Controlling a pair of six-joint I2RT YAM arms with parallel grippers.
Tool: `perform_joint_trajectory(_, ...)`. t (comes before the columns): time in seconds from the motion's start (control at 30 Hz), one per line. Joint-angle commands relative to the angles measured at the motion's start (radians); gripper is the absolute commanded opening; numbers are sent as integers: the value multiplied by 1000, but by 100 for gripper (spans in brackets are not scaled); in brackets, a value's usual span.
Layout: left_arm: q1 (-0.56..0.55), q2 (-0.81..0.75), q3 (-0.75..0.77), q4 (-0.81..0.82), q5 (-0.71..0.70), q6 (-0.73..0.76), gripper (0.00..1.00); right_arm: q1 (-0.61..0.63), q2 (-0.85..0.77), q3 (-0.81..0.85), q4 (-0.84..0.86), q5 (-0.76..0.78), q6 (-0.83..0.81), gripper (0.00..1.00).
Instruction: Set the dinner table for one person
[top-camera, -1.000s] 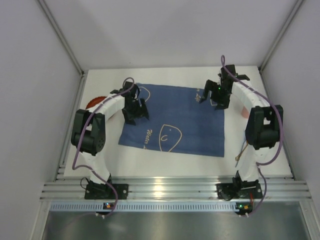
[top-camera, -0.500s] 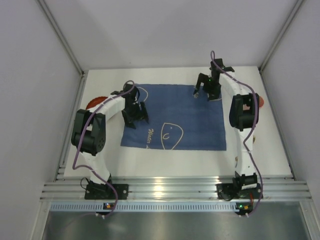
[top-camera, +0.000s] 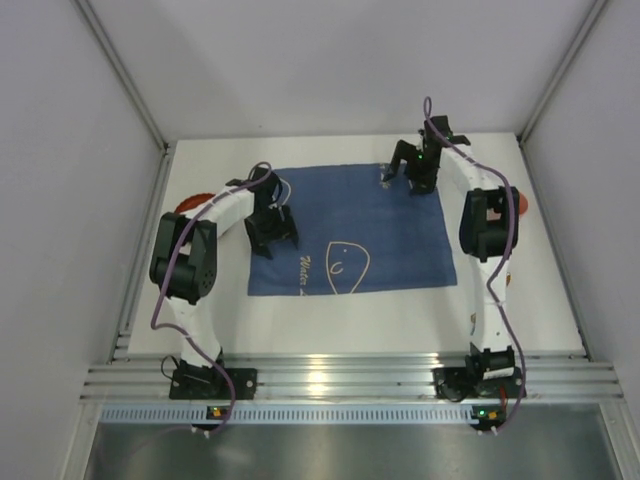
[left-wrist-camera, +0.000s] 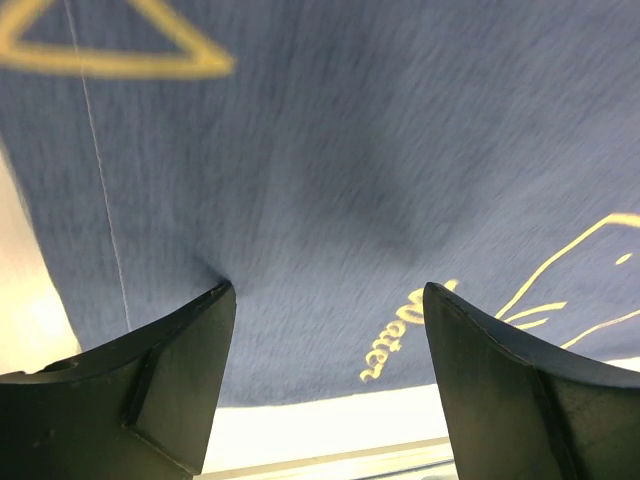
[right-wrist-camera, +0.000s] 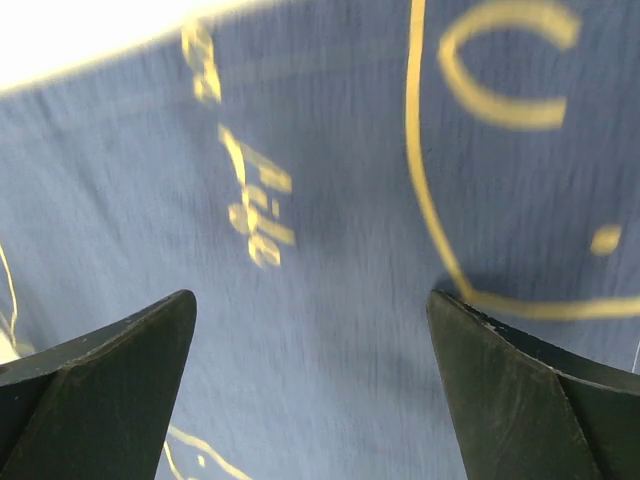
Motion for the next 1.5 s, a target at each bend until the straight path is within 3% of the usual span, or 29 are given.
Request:
perform_joint_trajectory(0.0,3,32,96,-45,-41,28,81,0,-189,-133,83,-83,-52,100)
perform_joint_trajectory(0.27,4,66,256,-54,-20,41,81,-87,-578,-286,-33,141,-95,100)
perform_joint_trajectory(0.37,3,55,265,-34,2,36,81,-164,-628,-306,-128,248,-130,100)
perform_joint_trajectory(0.5,3,29,262,-25,19,45,81,-263,-628,-290,-229,301,-190,100)
perform_joint_trajectory(0.67,3,-31,205,-10,11,53,81,-395,-649,-364,-223,288,-173,95)
perform_joint_trajectory(1.13,3,-120,70,26,20,62,80,-353,-525,-422,-223,279,-209,80)
perform_joint_trajectory(1.23,3,-120,70,24,19,64,80,-340,-495,-422,-222,301,-216,62)
perform_joint_trajectory(1.27,3,-121,72,22,16,65,80,-331,-479,-419,-226,301,-222,47)
perform_joint_trajectory(1.33,3,-124,72,21,14,73,80,-317,-465,-402,-238,356,-226,30)
perform_joint_trajectory(1.37,3,-126,72,18,11,79,80,-314,-452,-384,-245,368,-232,10)
perform_joint_trajectory(1.4,3,-124,69,15,10,79,80,-310,-447,-373,-252,397,-236,1)
perform_joint_trajectory(1.47,4,-123,69,15,9,82,80,-293,-432,-343,-286,428,-239,0)
